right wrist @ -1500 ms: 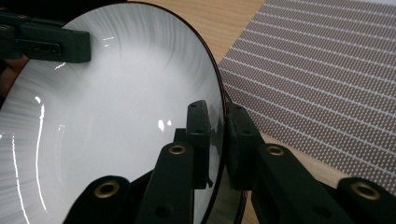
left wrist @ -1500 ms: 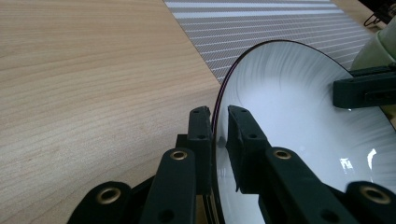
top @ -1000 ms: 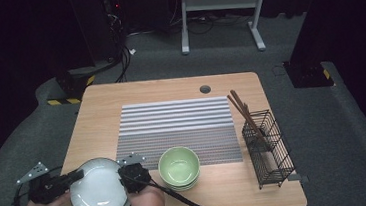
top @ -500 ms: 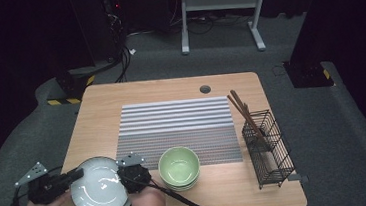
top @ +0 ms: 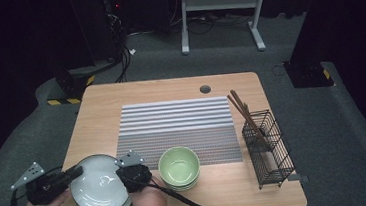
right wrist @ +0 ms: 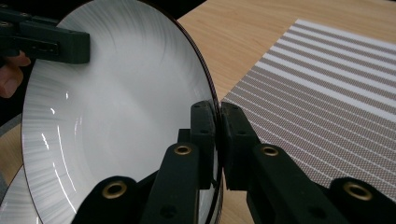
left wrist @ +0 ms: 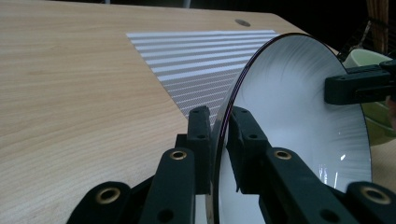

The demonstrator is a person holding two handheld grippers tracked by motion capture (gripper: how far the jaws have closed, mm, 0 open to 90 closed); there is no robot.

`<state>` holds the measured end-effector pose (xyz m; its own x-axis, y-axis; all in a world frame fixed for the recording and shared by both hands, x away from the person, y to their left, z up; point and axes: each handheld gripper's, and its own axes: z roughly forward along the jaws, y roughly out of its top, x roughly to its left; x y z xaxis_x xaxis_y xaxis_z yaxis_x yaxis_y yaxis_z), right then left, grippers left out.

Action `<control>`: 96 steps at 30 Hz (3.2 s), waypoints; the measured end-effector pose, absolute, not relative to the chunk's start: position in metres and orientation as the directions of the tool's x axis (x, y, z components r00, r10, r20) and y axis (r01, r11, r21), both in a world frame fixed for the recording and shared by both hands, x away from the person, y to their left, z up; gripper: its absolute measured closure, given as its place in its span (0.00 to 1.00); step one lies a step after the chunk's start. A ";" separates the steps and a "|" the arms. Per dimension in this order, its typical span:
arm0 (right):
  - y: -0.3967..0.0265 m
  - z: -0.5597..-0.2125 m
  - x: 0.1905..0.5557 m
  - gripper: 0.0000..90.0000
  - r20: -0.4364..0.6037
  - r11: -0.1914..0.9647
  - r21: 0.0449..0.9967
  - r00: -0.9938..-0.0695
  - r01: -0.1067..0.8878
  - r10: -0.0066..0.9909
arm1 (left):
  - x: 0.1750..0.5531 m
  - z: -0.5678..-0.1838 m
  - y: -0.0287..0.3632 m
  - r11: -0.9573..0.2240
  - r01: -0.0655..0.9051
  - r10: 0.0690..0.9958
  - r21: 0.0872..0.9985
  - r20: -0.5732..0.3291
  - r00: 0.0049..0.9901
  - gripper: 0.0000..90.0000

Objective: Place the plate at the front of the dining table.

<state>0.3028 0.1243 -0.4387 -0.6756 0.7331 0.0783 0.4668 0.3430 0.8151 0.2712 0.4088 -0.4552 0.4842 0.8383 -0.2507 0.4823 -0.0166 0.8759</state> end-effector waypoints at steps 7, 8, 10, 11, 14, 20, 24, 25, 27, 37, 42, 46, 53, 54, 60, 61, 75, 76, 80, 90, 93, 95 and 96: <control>0.117 -0.426 0.300 0.94 0.045 0.355 0.831 -0.687 0.429 0.725 | 0.266 -0.441 0.400 -0.039 0.446 0.849 0.894 -0.205 0.487 0.87; 0.116 -0.423 0.300 0.94 0.044 0.352 0.834 -0.686 0.425 0.726 | 0.266 -0.436 0.397 -0.037 0.438 0.850 0.898 -0.202 0.486 0.87; 0.113 -0.418 0.300 0.94 0.045 0.344 0.840 -0.686 0.419 0.727 | 0.268 -0.432 0.396 -0.035 0.433 0.848 0.901 -0.202 0.489 0.87; 0.112 -0.417 0.300 0.94 0.046 0.341 0.842 -0.685 0.418 0.727 | 0.268 -0.428 0.394 -0.039 0.431 0.849 0.902 -0.198 0.490 0.87; 0.109 -0.410 0.302 0.94 0.043 0.336 0.850 -0.689 0.406 0.723 | 0.269 -0.421 0.392 -0.053 0.419 0.850 0.906 -0.180 0.495 0.87; 0.101 -0.396 0.301 0.94 0.034 0.323 0.867 -0.692 0.379 0.721 | 0.272 -0.404 0.385 -0.070 0.402 0.846 0.913 -0.159 0.508 0.87; 0.094 -0.390 0.304 0.94 0.030 0.313 0.877 -0.690 0.365 0.723 | 0.277 -0.396 0.377 -0.076 0.398 0.846 0.914 -0.152 0.512 0.87; 0.094 -0.390 0.304 0.94 0.030 0.313 0.877 -0.690 0.365 0.723 | 0.277 -0.396 0.377 -0.076 0.398 0.846 0.914 -0.152 0.512 0.87; 0.090 -0.388 0.306 0.94 0.024 0.313 0.879 -0.690 0.359 0.723 | 0.279 -0.394 0.373 -0.079 0.392 0.846 0.917 -0.147 0.512 0.87; 0.068 -0.375 0.314 0.94 -0.015 0.309 0.897 -0.677 0.317 0.736 | 0.292 -0.384 0.350 -0.096 0.361 0.845 0.928 -0.115 0.522 0.88; 0.058 -0.371 0.320 0.94 -0.030 0.314 0.899 -0.675 0.304 0.737 | 0.299 -0.381 0.340 -0.105 0.354 0.840 0.929 -0.108 0.531 0.88; 0.049 -0.369 0.328 0.94 -0.039 0.315 0.902 -0.669 0.296 0.742 | 0.308 -0.380 0.329 -0.103 0.338 0.845 0.935 -0.097 0.526 0.88; 0.035 -0.370 0.339 0.94 -0.040 0.298 0.914 -0.669 0.275 0.742 | 0.315 -0.376 0.317 -0.114 0.326 0.849 0.938 -0.079 0.523 0.88; 0.032 -0.370 0.340 0.94 -0.035 0.291 0.916 -0.669 0.276 0.743 | 0.317 -0.375 0.313 -0.116 0.318 0.850 0.941 -0.072 0.522 0.88; 0.025 -0.367 0.351 0.94 -0.021 0.273 0.922 -0.668 0.276 0.744 | 0.328 -0.370 0.306 -0.114 0.307 0.853 0.945 -0.065 0.518 0.88; 0.024 -0.366 0.353 0.94 -0.022 0.272 0.923 -0.666 0.274 0.745 | 0.330 -0.369 0.305 -0.114 0.304 0.854 0.946 -0.063 0.516 0.88; 0.005 -0.355 0.377 0.93 -0.035 0.254 0.935 -0.649 0.247 0.760 | 0.361 -0.356 0.284 -0.130 0.273 0.845 0.953 -0.038 0.533 0.88; 0.002 -0.354 0.379 0.93 -0.030 0.247 0.936 -0.642 0.250 0.766 | 0.363 -0.355 0.282 -0.132 0.273 0.844 0.953 -0.036 0.535 0.88; -0.006 -0.354 0.388 0.93 -0.033 0.245 0.936 -0.630 0.252 0.776 | 0.376 -0.354 0.273 -0.146 0.265 0.839 0.953 -0.023 0.543 0.88; -0.024 -0.354 0.401 0.93 -0.038 0.244 0.933 -0.605 0.263 0.796 | 0.396 -0.358 0.253 -0.131 0.259 0.833 0.957 -0.035 0.552 0.88; -0.030 -0.353 0.403 0.93 -0.045 0.248 0.933 -0.599 0.262 0.800 | 0.400 -0.357 0.246 -0.135 0.259 0.827 0.956 -0.035 0.561 0.88; -0.035 -0.353 0.405 0.93 -0.043 0.245 0.933 -0.592 0.265 0.804 | 0.401 -0.357 0.244 -0.137 0.258 0.825 0.956 -0.034 0.564 0.88; -0.038 -0.353 0.406 0.93 -0.045 0.246 0.932 -0.588 0.266 0.807 | 0.405 -0.357 0.239 -0.142 0.259 0.821 0.955 -0.032 0.569 0.88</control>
